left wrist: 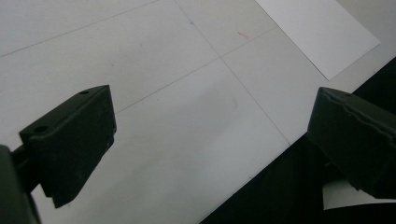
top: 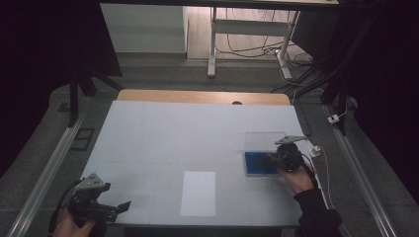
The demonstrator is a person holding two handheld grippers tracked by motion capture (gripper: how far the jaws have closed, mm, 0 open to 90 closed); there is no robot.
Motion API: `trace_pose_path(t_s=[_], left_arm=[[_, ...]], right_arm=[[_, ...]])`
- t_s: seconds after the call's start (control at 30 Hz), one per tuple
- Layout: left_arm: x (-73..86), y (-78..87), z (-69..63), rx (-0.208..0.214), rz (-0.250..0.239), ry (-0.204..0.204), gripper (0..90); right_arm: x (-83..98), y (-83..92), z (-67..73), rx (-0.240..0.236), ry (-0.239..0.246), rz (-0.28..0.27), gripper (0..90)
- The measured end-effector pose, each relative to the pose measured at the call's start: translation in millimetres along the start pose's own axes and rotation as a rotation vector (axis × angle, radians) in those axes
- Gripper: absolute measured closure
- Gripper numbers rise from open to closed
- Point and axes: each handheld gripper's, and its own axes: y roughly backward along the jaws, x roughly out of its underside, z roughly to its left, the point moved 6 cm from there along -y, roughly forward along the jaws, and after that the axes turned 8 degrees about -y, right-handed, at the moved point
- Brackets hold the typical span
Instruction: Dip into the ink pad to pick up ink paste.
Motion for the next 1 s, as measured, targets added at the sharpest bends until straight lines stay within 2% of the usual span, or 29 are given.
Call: trace_pose_path(t_s=[0.27, 0.43, 0.53, 0.63, 0.77, 0.83, 0.9, 1.0], left_arm=[[0.1, -0.2, 0.0, -0.002, 0.004, 0.0, 1.7], [0.0, -0.6, -0.3, -0.004, 0.006, -0.002, 1.8], [-0.1, -0.8, -0.2, -0.005, 0.008, -0.003, 1.8], [-0.2, -0.8, -0.3, -0.004, 0.007, -0.002, 1.8], [-0.1, -0.7, -0.1, -0.003, 0.006, -0.001, 1.8], [-0.1, -0.8, -0.1, -0.004, 0.006, -0.001, 1.8], [-0.1, -0.8, -0.1, -0.003, 0.006, -0.001, 1.8], [-0.2, -0.9, -0.1, -0.003, 0.007, -0.002, 1.8]], right_arm=[[1.2, -2.1, 0.1, 0.004, -0.01, 0.006, 80.1], [1.1, -3.2, 7.8, 0.064, 0.069, 0.018, 80.2], [1.0, -3.7, 10.2, 0.086, 0.084, 0.025, 80.2], [1.2, -3.6, 6.9, 0.065, 0.055, 0.018, 80.2], [2.4, -3.2, -1.1, -0.005, -0.033, -0.002, 80.3], [3.0, -3.0, -3.9, -0.029, -0.062, -0.008, 80.3], [2.9, -3.1, -2.3, -0.015, -0.043, -0.004, 80.3], [1.7, -3.8, 4.8, 0.044, 0.033, 0.01, 80.3]])
